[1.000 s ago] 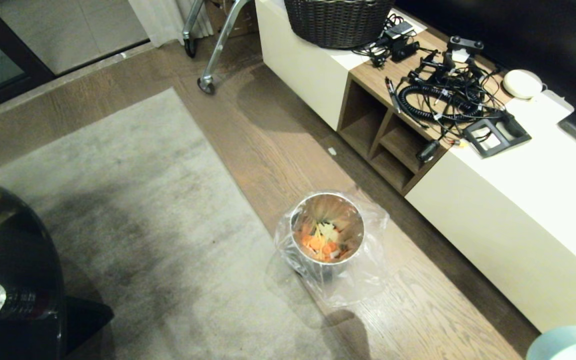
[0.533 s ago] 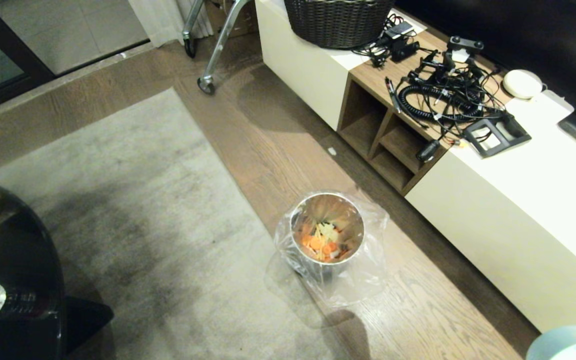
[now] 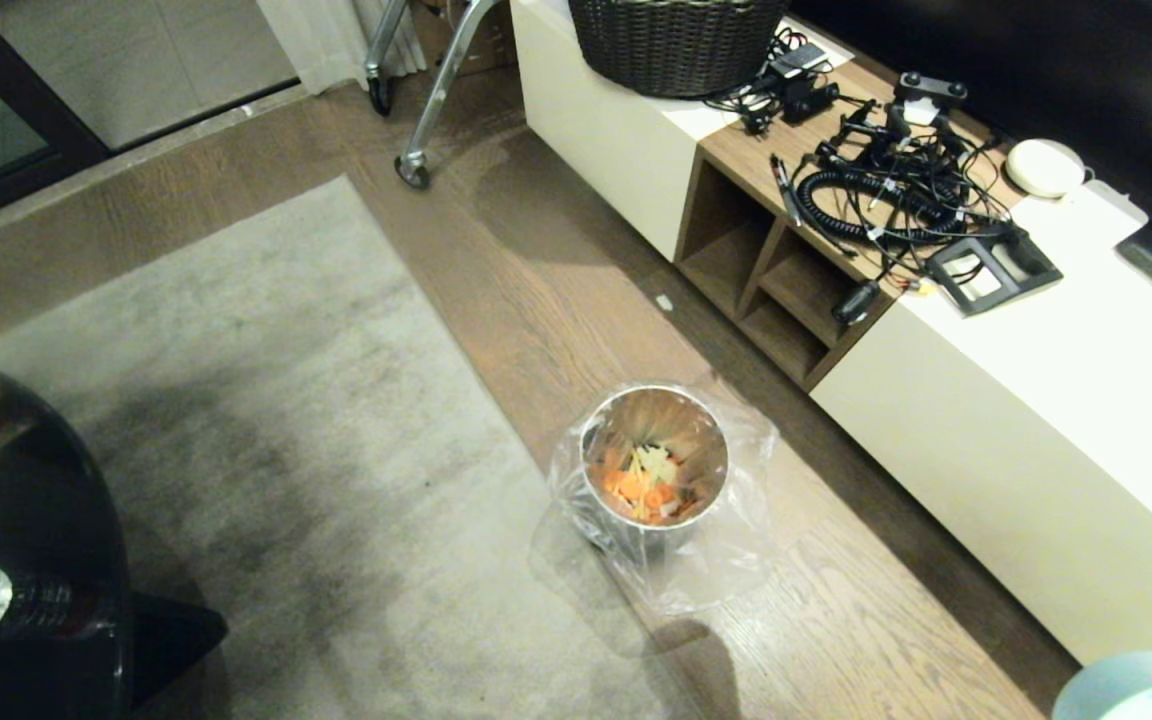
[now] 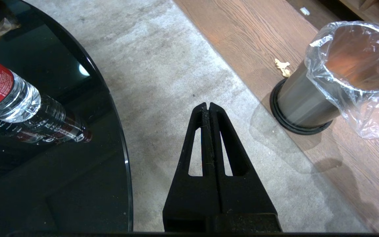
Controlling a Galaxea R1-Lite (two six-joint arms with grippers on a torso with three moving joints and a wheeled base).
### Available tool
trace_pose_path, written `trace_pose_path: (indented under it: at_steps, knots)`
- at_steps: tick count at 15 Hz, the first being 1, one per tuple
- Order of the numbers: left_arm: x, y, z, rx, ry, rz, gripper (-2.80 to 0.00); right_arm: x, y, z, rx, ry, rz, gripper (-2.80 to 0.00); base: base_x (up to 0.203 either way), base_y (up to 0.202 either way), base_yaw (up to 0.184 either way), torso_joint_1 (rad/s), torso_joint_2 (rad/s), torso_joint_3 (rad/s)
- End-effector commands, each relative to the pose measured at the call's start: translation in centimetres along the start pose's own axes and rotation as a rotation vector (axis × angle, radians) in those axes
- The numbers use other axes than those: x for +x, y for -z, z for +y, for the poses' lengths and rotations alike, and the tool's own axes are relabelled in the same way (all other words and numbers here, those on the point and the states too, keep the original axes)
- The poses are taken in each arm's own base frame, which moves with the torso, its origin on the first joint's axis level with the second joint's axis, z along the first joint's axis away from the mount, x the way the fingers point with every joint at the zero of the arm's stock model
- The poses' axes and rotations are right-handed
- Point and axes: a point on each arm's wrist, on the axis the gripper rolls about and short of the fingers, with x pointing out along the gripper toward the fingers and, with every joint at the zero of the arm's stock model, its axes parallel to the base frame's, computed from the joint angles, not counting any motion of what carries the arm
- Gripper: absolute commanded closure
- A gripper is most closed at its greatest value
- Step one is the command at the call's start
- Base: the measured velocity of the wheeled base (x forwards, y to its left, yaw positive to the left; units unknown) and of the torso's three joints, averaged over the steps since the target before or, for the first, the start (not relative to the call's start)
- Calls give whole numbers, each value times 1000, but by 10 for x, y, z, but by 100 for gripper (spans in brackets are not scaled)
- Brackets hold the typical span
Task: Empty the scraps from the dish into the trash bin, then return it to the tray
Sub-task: Put the bowl back to the table
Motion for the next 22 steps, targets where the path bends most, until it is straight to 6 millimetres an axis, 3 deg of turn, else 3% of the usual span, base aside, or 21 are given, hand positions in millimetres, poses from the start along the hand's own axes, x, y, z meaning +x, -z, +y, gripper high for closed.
trace_pose_path:
  at_steps: [1,22]
  knots:
    - [0,0,0,0,0,-1,0,0,0,0,-1,-1,1,0,0,0,0,0,0,0]
    - [0,0,0,0,3,-1,0,0,0,0,-1,-1,1,0,0,0,0,0,0,0]
